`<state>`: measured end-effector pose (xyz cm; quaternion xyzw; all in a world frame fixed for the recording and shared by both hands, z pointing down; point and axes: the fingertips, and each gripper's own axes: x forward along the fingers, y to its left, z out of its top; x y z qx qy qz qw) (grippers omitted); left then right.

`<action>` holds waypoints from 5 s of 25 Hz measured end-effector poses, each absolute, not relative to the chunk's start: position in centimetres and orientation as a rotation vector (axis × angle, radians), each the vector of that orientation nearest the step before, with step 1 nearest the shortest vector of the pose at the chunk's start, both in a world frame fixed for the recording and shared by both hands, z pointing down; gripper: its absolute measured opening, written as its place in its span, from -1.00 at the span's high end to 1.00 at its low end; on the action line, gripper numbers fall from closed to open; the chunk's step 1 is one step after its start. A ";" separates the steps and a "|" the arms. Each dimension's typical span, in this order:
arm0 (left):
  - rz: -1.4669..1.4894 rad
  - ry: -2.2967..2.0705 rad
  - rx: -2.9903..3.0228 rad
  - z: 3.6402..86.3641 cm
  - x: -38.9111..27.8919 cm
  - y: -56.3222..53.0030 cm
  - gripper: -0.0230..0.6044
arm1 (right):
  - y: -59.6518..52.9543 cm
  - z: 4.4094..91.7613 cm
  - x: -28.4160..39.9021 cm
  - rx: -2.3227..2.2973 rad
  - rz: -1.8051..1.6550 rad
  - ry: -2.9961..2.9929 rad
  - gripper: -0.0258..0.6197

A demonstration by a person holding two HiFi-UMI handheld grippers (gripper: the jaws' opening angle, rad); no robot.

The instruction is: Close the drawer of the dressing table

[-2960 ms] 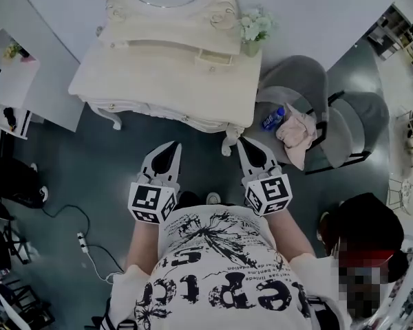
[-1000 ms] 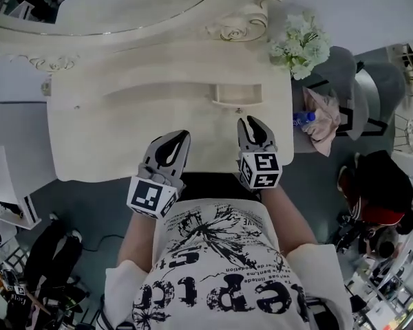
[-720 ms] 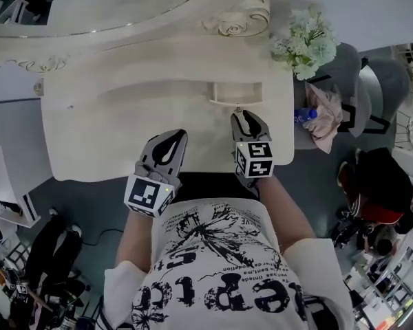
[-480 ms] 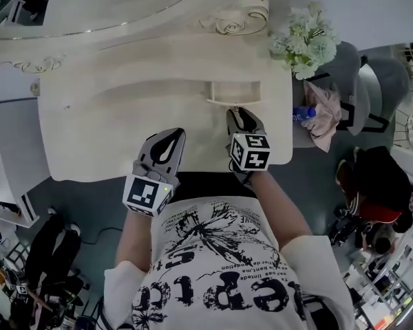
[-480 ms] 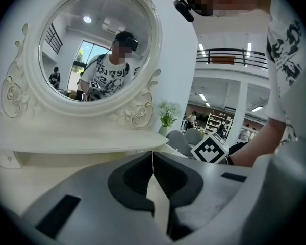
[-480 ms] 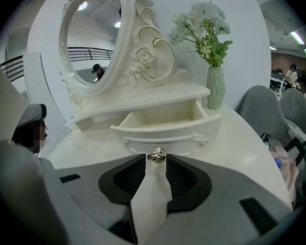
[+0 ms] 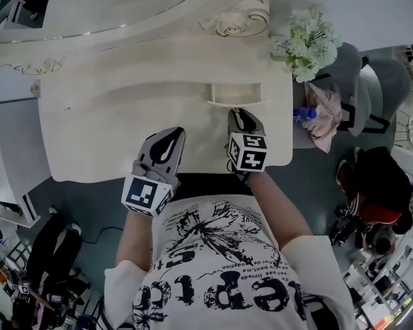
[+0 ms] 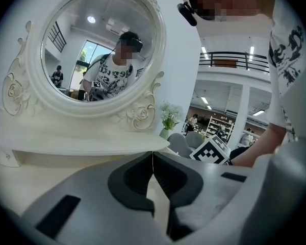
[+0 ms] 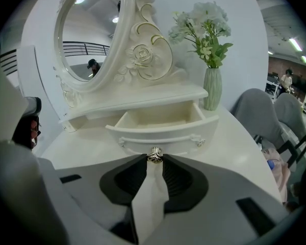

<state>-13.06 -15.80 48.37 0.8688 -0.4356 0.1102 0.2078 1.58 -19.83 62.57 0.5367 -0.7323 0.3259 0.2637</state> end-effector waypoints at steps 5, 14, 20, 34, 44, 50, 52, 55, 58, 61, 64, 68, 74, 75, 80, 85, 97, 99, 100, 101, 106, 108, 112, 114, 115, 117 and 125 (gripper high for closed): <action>0.313 -1.215 2.412 48.5 -12.9 -16.4 0.86 | -21.1 62.6 2.1 1.464 0.898 -1.977 0.59; 0.337 -1.181 2.402 49.0 -12.0 -16.7 0.86 | -23.4 62.4 1.8 1.465 0.902 -2.005 0.59; 0.354 -1.165 2.395 49.3 -11.9 -17.0 0.86 | -25.1 62.2 1.4 1.462 0.899 -2.001 0.59; 0.360 -1.206 2.385 48.9 -12.4 -17.6 0.86 | -27.3 62.0 1.2 1.472 0.890 -2.004 0.59; 0.375 -1.236 2.386 48.5 -13.0 -17.7 0.86 | -27.7 62.2 1.0 1.437 0.829 -2.010 0.59; 0.375 -1.240 2.392 48.1 -13.1 -17.5 0.86 | -27.6 62.3 1.0 1.403 0.736 -1.988 0.55; 0.372 -1.236 2.398 48.0 -12.9 -17.5 0.86 | -27.1 62.1 1.0 1.382 0.711 -1.993 0.53; 0.370 -1.227 2.414 47.6 -12.6 -17.5 0.86 | -26.0 61.1 0.9 1.367 0.687 -2.021 0.51; 0.368 -1.230 2.434 46.9 -12.3 -17.8 0.86 | -25.0 59.3 1.0 1.376 0.659 -2.056 0.51; 0.360 -1.238 2.465 46.0 -11.9 -18.1 0.86 | -24.2 56.3 0.8 1.366 0.594 -2.145 0.52; 0.348 -1.252 2.499 44.8 -11.5 -18.3 0.86 | -23.7 52.7 0.5 1.351 0.511 -2.254 0.65; 0.333 -1.278 2.533 43.1 -11.2 -18.0 0.86 | -22.9 48.0 1.0 1.390 0.415 -2.333 0.75; 0.267 -1.337 2.601 39.4 -10.9 -19.0 0.86 | -22.9 41.1 1.5 1.473 0.317 -2.490 0.81; 0.261 -1.342 2.619 38.7 -10.9 -19.0 0.86 | -22.6 40.0 1.4 1.475 0.304 -2.522 0.81; 0.225 -1.384 2.668 35.9 -11.5 -19.0 0.86 | -21.6 37.0 1.4 1.493 0.231 -2.579 0.83; 0.204 -1.404 2.677 34.8 -11.9 -18.7 0.86 | -20.8 35.8 1.5 1.495 0.207 -2.608 0.87; 0.186 -1.423 2.693 34.0 -12.1 -18.1 0.86 | -19.8 35.4 0.4 1.434 0.199 -2.671 0.87; 0.186 -1.430 2.690 33.9 -12.2 -18.0 0.86 | -19.5 35.3 0.3 1.427 0.195 -2.677 0.87; 0.187 -1.431 2.688 33.8 -12.2 -17.9 0.86 | -19.4 35.3 0.3 1.425 0.198 -2.680 0.87; 0.189 -1.432 2.688 33.8 -12.2 -17.7 0.86 | -19.3 35.2 0.3 1.424 0.202 -2.684 0.87; 0.192 -1.435 2.687 33.7 -12.0 -17.5 0.86 | -19.1 35.2 0.4 1.433 0.220 -2.694 0.87; 0.190 -1.434 2.683 33.8 -12.0 -17.5 0.86 | -19.1 35.2 0.5 1.434 0.221 -2.692 0.87; 0.189 -1.440 2.674 33.9 -12.1 -17.6 0.86 | -19.1 35.3 0.5 1.437 0.229 -2.689 0.87; 0.189 -1.442 2.672 33.9 -12.1 -17.7 0.86 | -19.2 35.4 0.5 1.437 0.233 -2.689 0.87; 0.190 -1.444 2.673 33.9 -12.1 -17.8 0.86 | -19.2 35.5 0.5 1.438 0.235 -2.689 0.87; 0.193 -1.446 2.674 33.9 -12.0 -17.9 0.86 | -19.3 35.5 0.6 1.441 0.240 -2.688 0.87; 0.197 -1.441 2.670 33.9 -12.1 -18.1 0.86 | -19.4 35.9 0.5 1.446 0.308 -2.688 0.87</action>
